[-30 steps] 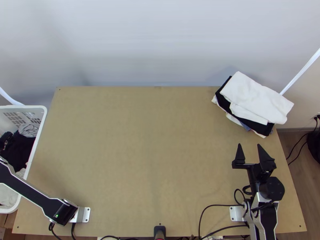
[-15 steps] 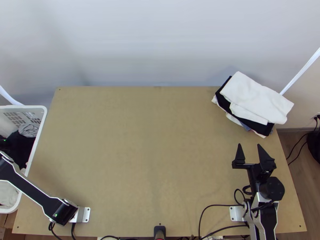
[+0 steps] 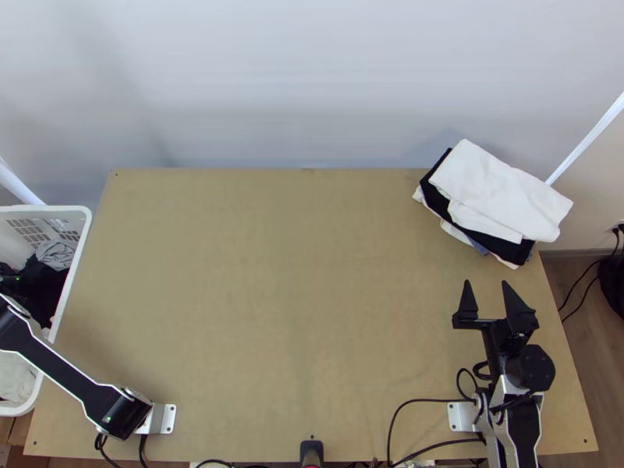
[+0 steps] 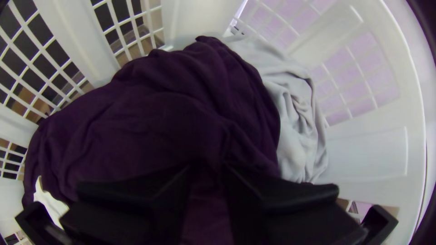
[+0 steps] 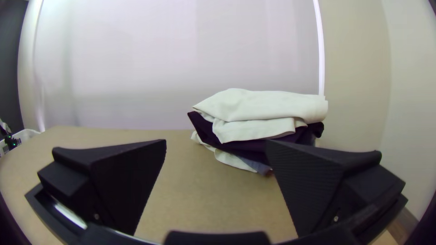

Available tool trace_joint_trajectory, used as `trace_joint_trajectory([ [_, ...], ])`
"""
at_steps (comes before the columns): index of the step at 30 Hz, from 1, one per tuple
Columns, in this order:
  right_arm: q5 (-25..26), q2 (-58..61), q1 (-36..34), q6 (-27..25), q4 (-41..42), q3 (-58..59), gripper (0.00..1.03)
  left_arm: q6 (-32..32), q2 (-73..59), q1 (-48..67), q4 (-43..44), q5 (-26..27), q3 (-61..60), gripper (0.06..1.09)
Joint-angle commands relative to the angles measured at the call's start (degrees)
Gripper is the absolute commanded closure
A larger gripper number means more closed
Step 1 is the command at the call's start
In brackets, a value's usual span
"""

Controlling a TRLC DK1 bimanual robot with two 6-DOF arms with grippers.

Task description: Fold the t-shirt

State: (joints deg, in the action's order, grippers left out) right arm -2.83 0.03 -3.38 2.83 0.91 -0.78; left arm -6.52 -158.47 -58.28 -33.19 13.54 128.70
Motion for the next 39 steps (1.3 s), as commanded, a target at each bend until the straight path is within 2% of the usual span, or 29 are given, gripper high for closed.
trace_joint_trajectory([
  [1, 0.28, -0.12, 0.56, 0.6, -0.91, 0.34, 0.04, -1.21, 0.8, -1.22, 0.05, 0.43, -0.03, 1.05],
  [8, 0.28, -0.12, 0.56, 0.6, -0.91, 0.34, 0.04, 1.16, 9.5, -3.51, -1.88, 2.28, -1.09, 1.05],
  [25, 0.28, -0.12, 0.56, 0.6, -0.91, 0.34, 0.04, 10.92, 41.84, -4.91, -5.83, 8.34, -3.02, 1.05],
  [39, 0.28, -0.12, 0.56, 0.6, -0.91, 0.34, 0.04, 13.29, 61.79, 2.82, -9.35, 9.66, -3.11, 1.05],
])
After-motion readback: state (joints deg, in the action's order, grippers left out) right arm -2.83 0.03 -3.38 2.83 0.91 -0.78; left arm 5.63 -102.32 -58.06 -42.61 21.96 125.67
